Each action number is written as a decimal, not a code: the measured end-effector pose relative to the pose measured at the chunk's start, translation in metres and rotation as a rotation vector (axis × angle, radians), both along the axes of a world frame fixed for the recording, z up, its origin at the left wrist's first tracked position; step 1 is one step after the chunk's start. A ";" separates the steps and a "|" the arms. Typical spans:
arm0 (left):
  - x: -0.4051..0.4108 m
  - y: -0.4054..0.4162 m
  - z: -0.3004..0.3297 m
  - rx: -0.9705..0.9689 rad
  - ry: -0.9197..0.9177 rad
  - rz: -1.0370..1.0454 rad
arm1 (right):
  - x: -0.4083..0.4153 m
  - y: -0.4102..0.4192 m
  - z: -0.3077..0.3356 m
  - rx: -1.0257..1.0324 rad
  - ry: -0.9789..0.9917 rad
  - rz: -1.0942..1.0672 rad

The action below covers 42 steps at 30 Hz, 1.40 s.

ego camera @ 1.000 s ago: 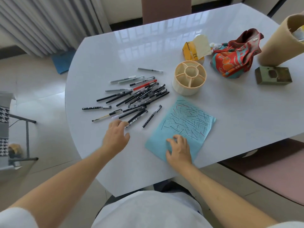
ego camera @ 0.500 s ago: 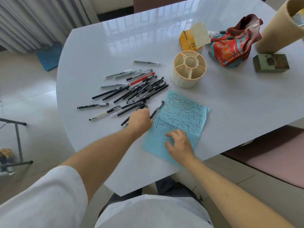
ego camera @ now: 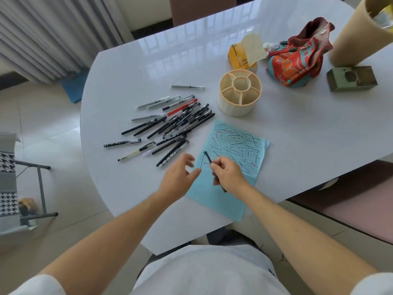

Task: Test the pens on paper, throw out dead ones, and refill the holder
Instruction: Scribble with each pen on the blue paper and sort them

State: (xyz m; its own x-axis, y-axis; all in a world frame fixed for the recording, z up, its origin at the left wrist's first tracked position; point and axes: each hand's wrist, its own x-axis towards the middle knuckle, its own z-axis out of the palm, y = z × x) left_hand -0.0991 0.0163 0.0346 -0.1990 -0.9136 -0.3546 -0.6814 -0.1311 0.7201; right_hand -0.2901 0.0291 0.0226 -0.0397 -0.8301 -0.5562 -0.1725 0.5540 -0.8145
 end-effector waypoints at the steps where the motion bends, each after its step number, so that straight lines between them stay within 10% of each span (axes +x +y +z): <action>1: 0.002 -0.002 0.001 -0.035 0.005 -0.086 | -0.007 0.005 0.000 -0.005 0.030 0.087; 8: -0.012 -0.002 -0.003 -0.134 -0.248 -0.739 | -0.057 0.034 0.010 0.189 -0.074 0.290; 19: -0.026 0.001 0.003 0.122 -0.120 -0.571 | -0.069 0.074 0.000 0.263 -0.936 -0.210; 25: -0.028 0.012 0.003 0.232 -0.023 -0.598 | -0.045 0.069 -0.002 0.165 -0.583 -0.188; 30: 0.006 0.000 -0.009 -0.016 -0.264 -0.535 | -0.078 0.057 0.001 0.076 -0.339 -0.624; 34: 0.018 -0.008 -0.023 -0.338 -0.217 -0.662 | -0.098 0.054 -0.006 -0.012 -0.081 -0.524; 42: 0.003 0.023 -0.042 -0.256 -0.390 -0.758 | -0.079 0.044 -0.020 -0.133 0.034 -0.458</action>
